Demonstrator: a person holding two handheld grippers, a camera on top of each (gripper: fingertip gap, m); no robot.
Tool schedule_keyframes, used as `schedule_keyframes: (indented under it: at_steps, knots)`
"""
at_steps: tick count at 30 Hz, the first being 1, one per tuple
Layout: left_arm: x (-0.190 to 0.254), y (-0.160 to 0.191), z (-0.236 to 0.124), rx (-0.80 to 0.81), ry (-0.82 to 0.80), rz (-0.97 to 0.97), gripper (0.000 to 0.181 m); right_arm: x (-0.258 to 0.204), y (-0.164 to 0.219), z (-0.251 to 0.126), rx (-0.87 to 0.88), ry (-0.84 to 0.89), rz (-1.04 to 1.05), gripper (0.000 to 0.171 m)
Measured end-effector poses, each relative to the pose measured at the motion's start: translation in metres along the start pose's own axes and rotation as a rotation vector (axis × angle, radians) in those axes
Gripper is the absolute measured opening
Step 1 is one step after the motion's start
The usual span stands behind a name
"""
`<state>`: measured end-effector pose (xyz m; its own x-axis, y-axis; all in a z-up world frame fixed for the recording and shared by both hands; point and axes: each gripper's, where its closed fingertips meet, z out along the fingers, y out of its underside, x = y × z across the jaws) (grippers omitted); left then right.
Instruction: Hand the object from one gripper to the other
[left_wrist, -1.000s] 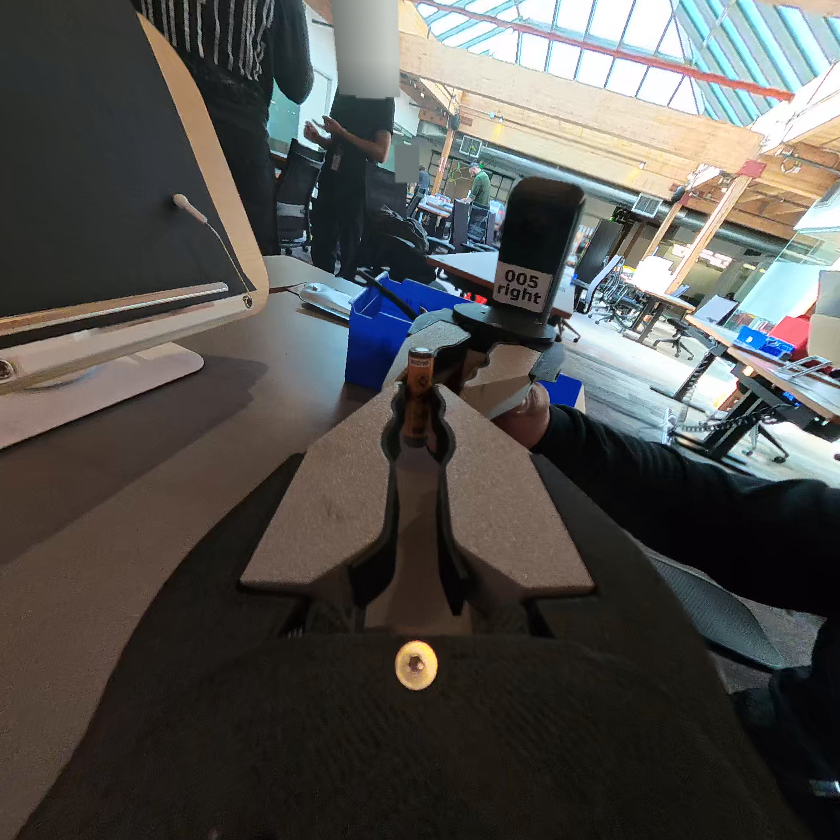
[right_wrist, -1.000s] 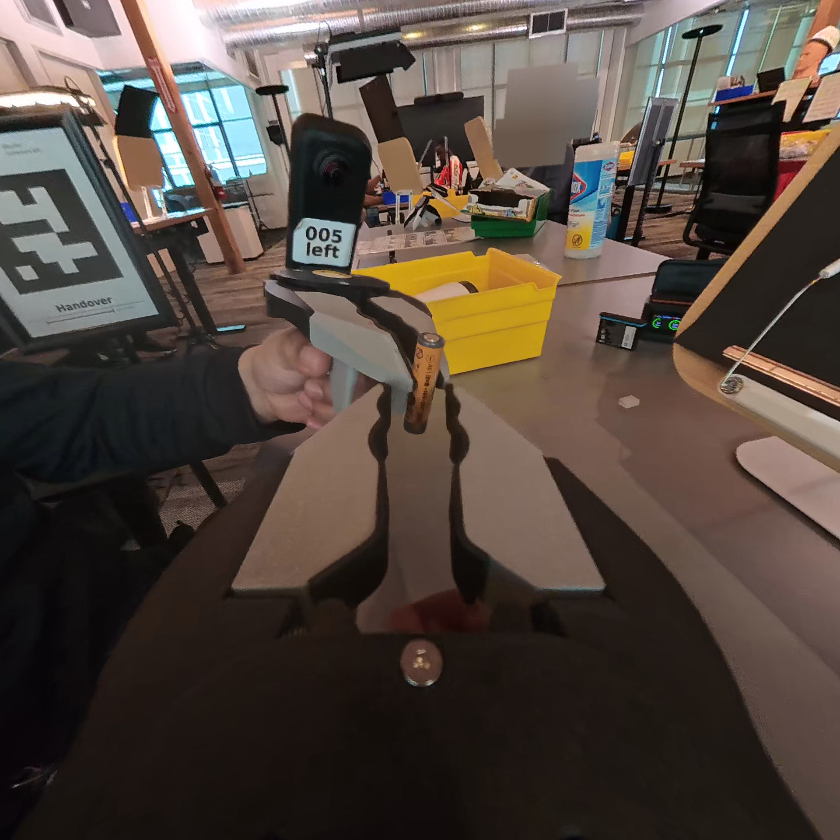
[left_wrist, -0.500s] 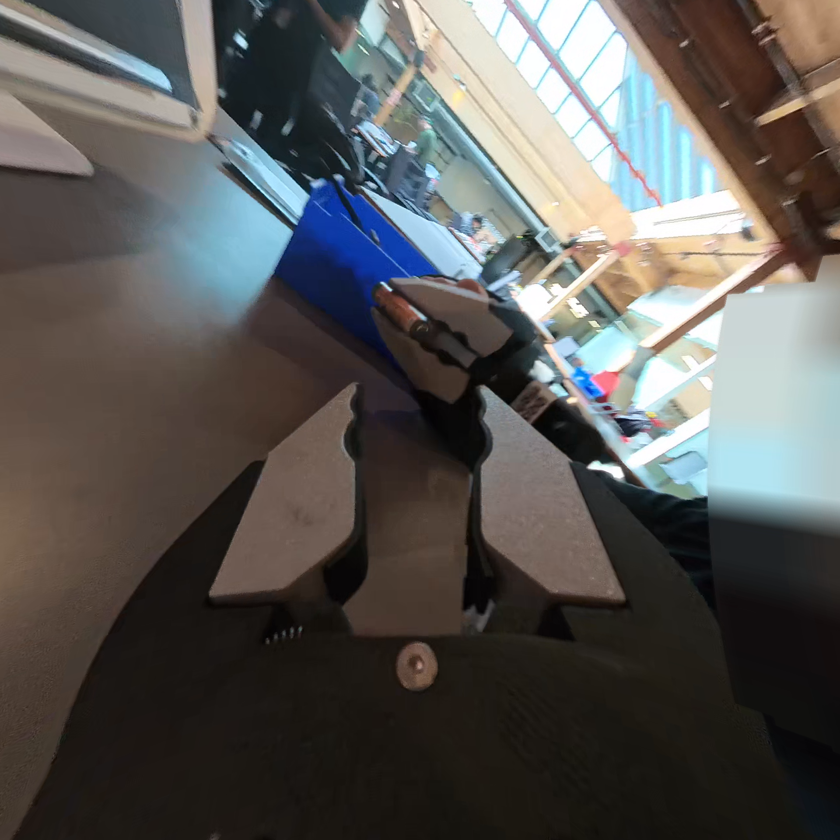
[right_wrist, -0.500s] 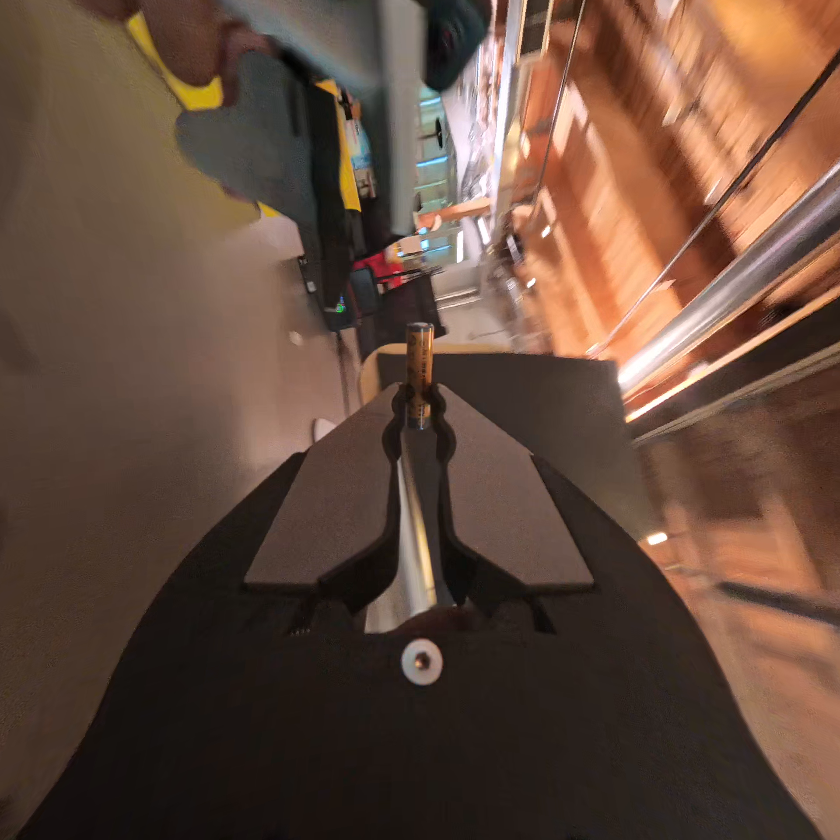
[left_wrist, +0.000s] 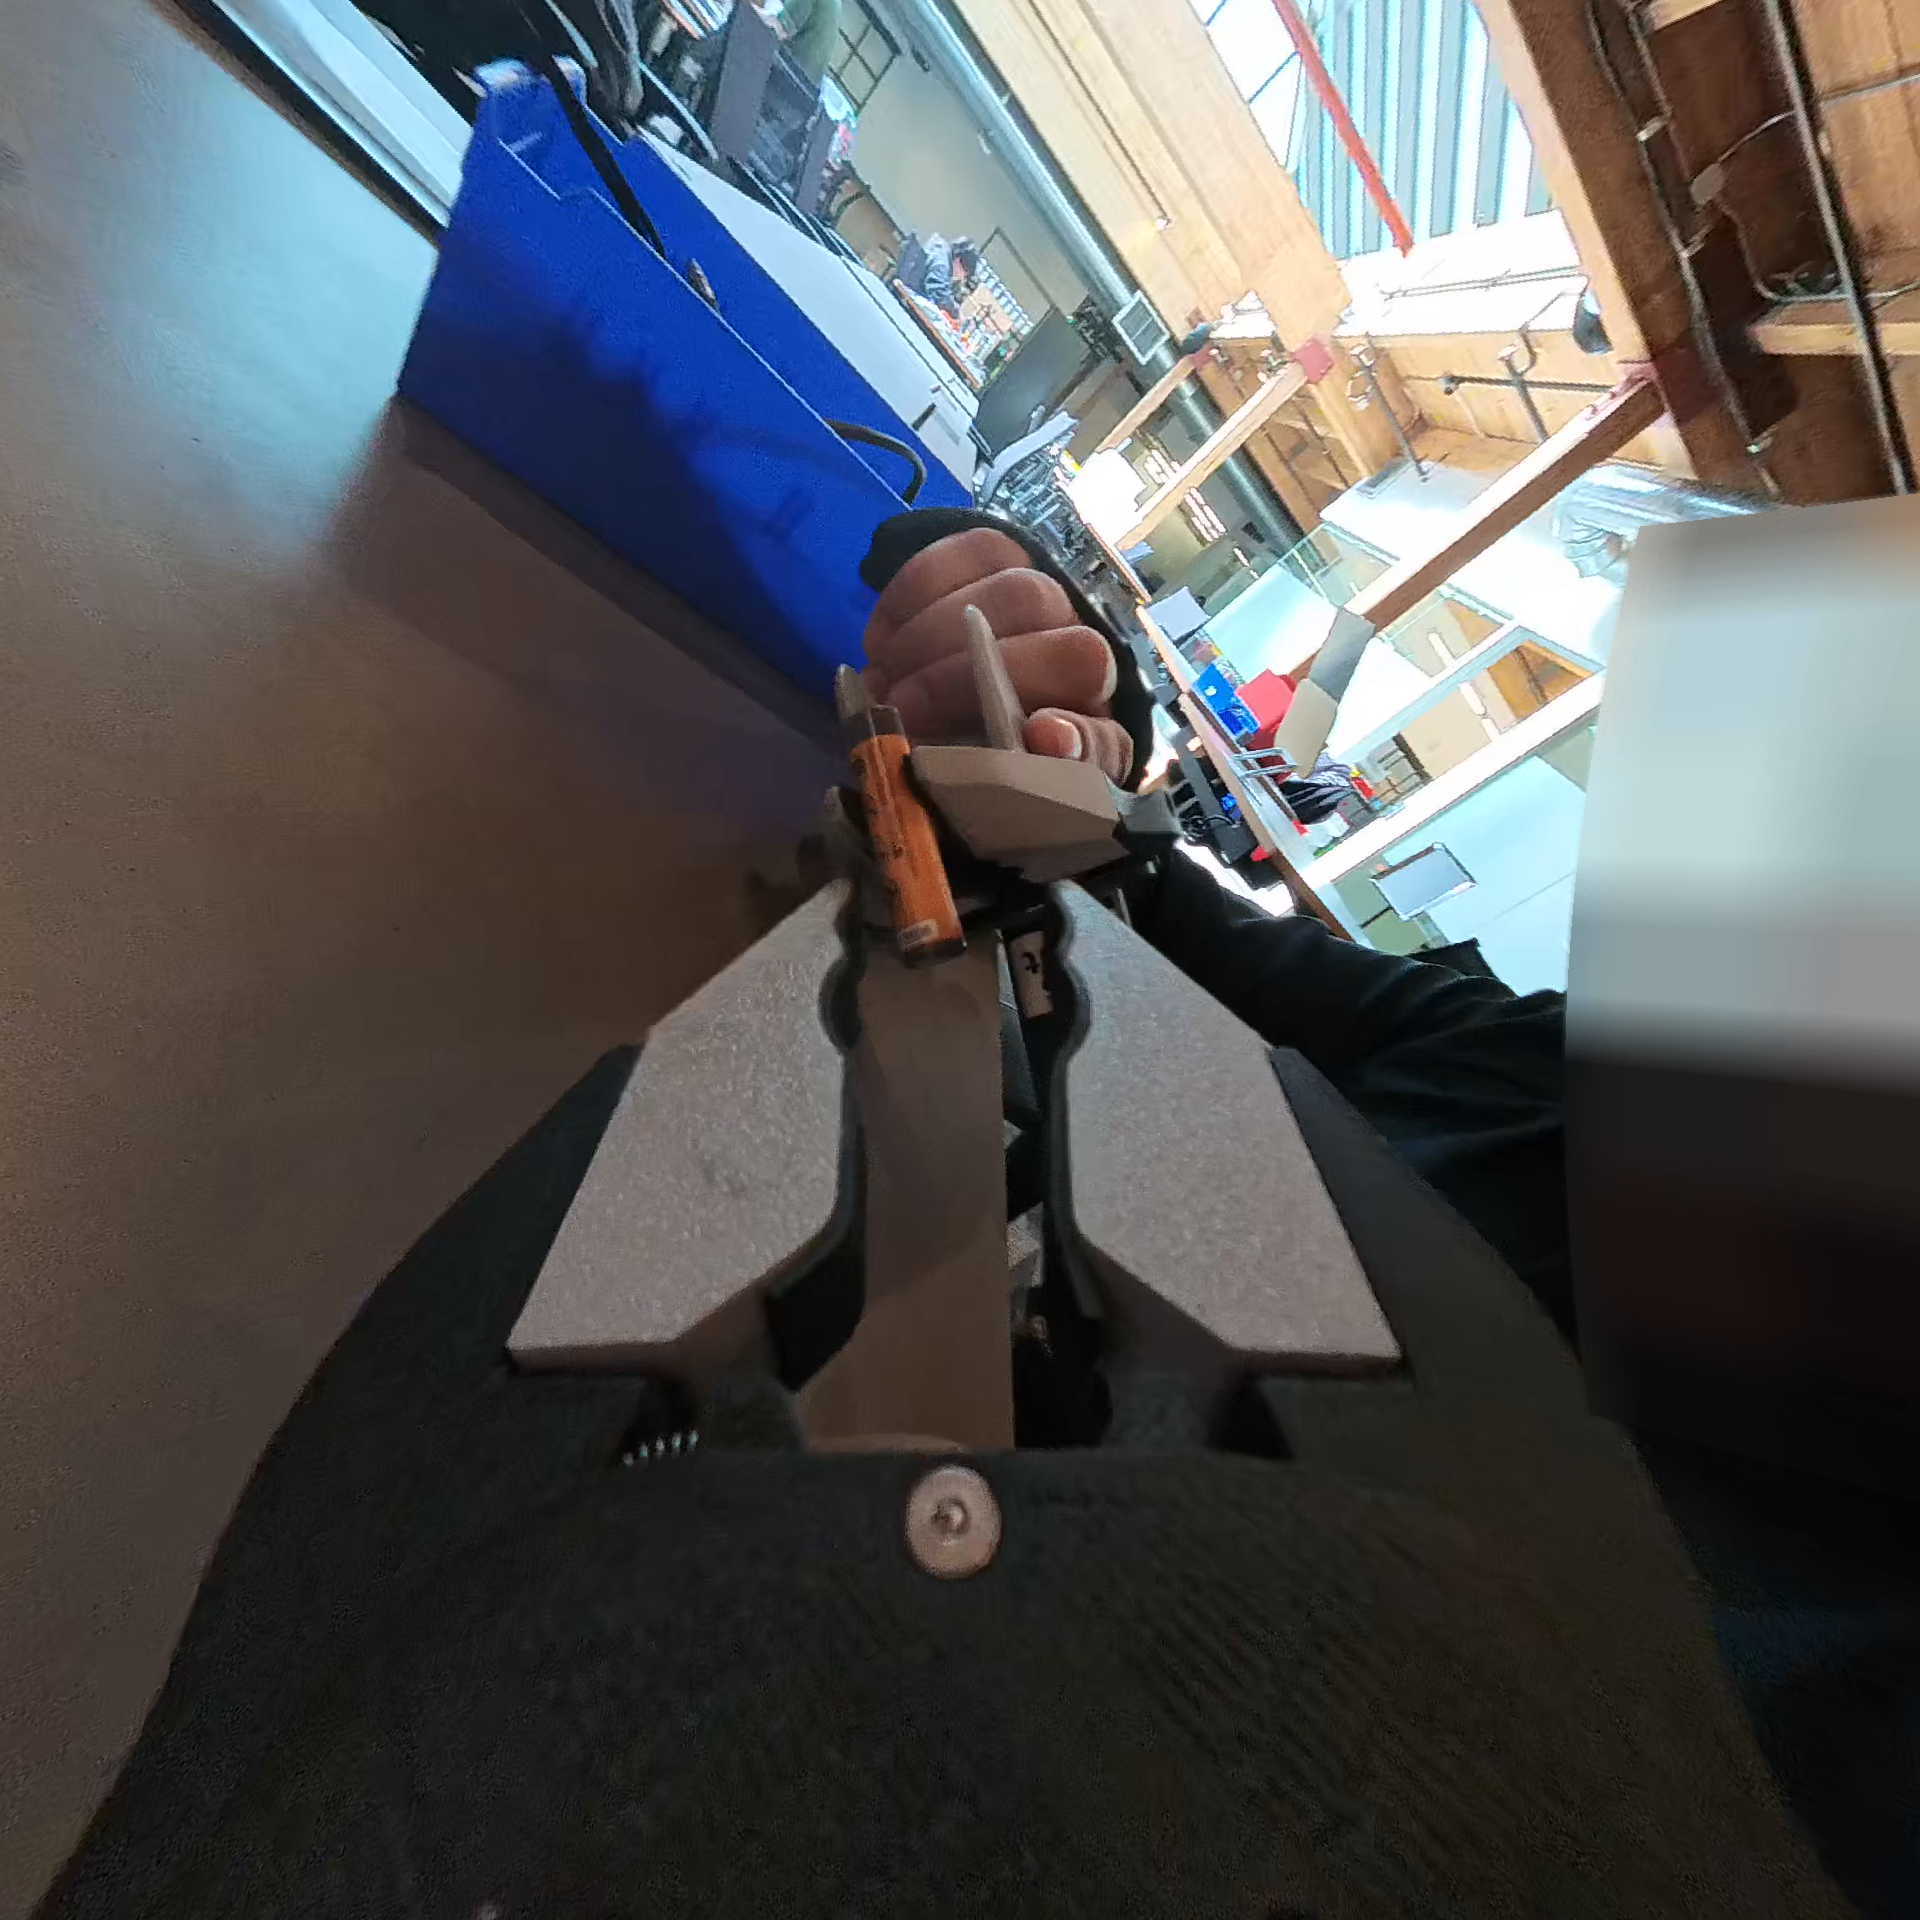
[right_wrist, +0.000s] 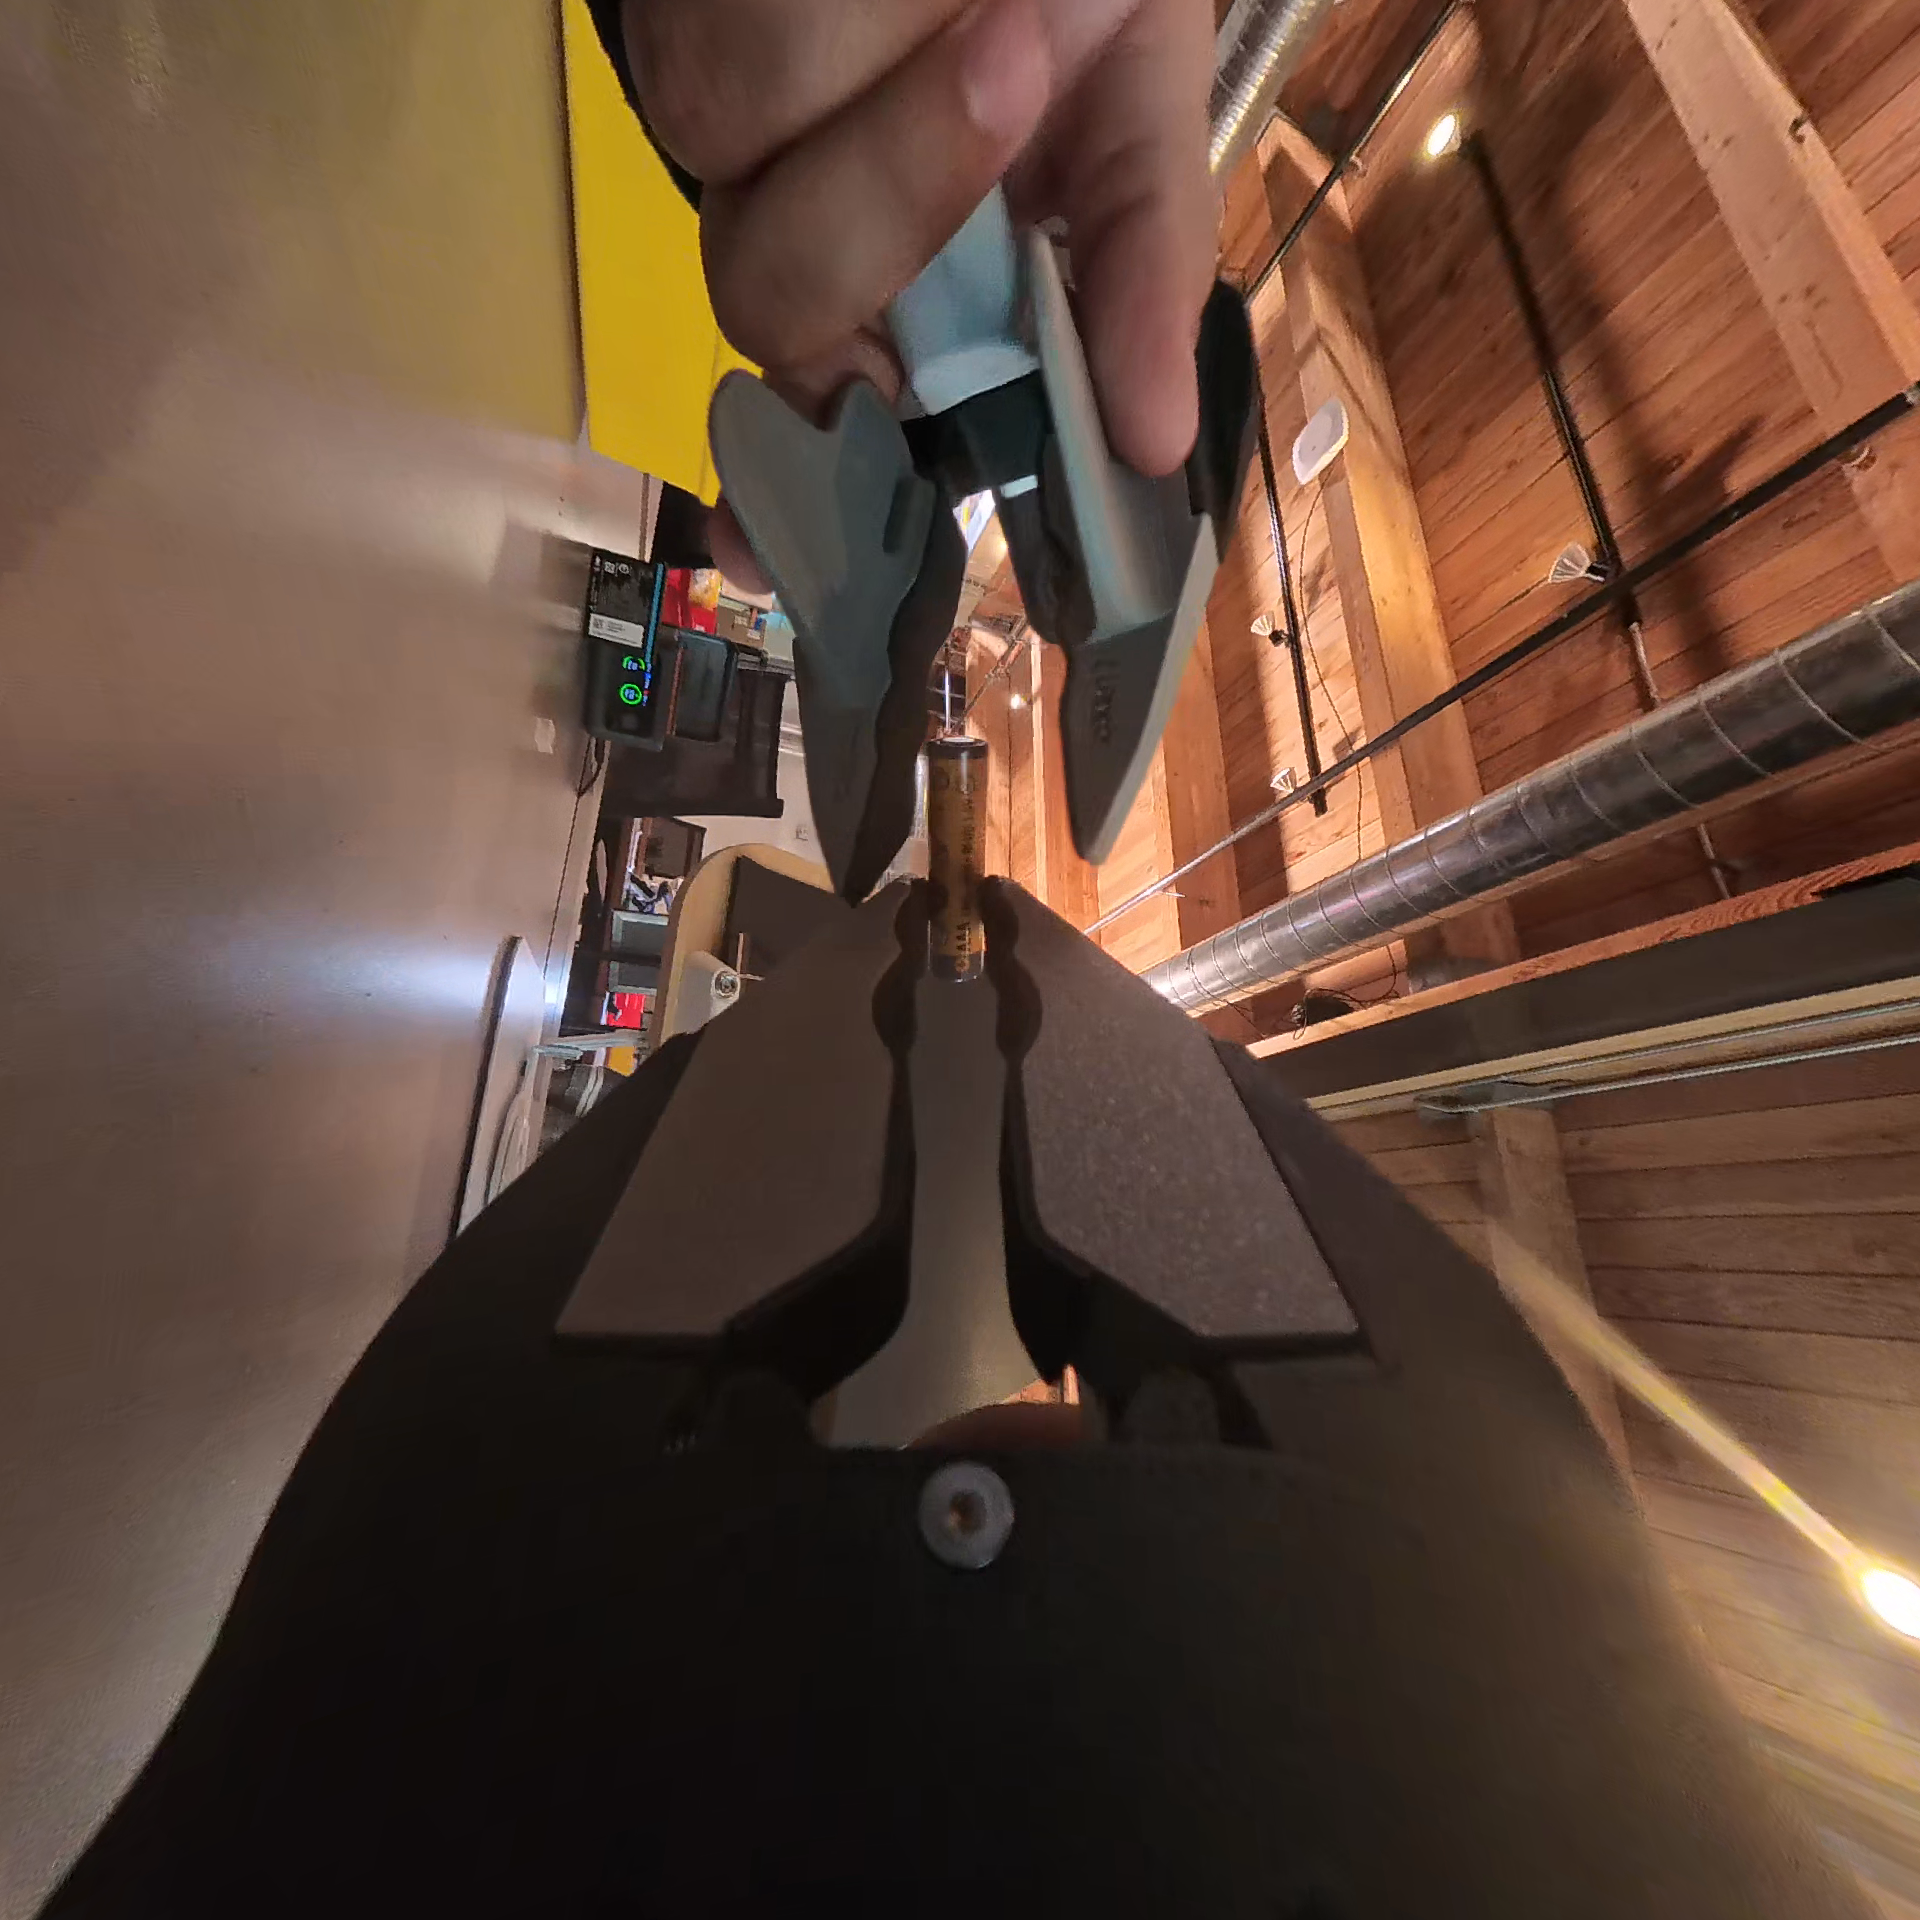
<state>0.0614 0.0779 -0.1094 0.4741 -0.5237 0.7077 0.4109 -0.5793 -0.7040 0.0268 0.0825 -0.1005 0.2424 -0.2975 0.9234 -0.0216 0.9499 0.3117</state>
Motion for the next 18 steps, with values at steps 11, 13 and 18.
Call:
schedule_keyframes:
  at_steps: [11,13,18]
  knots:
    - [-0.048,0.009,-0.019,-0.251,-0.513,0.396,0.008,-0.013,-0.004,-0.007,0.107,-0.133,0.418,0.019]
    - [-0.059,0.01,-0.028,-0.373,-0.659,0.546,0.008,-0.018,0.002,-0.006,0.087,-0.259,0.667,0.048]
    - [-0.05,0.009,-0.025,-0.54,-0.723,0.773,0.008,-0.029,0.002,-0.007,0.092,-0.429,0.92,0.045]
